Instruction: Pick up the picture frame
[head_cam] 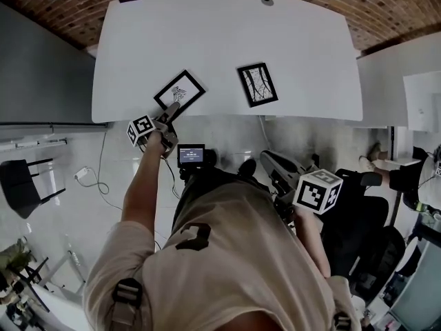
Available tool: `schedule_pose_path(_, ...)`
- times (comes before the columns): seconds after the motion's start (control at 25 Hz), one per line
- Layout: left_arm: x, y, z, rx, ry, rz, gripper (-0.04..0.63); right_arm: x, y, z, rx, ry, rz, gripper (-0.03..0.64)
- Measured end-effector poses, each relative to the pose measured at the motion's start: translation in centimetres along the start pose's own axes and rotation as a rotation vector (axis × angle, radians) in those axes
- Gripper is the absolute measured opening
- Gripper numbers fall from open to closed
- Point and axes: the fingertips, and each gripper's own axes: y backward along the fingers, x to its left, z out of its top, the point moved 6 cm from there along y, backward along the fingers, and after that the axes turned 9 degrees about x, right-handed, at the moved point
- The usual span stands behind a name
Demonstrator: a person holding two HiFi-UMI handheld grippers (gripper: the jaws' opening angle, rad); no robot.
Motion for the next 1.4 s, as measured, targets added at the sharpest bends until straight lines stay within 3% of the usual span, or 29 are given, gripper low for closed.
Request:
schedule_pose_path(0.44, -0.1, 1.0, -0.8, 0.025, 0.051, -0.042, 0.304, 1.3, -0.7, -0.9, -0.022, 0.004, -0.014, 0.006)
schedule_pose_path(0.92, -1.1, 2.1, -0.6, 0.043, 0.022, -0.126, 0.123, 3.4, -1.8, -2.2, -0.027, 0.013, -0.020, 0.006)
schedule_pose_path(1.4, -0.7, 2.8, -1.1, 0.072, 0.006, -0.144, 0.098, 3.6, -1.7, -3.4, -0.076, -0.013, -0.016, 0.006)
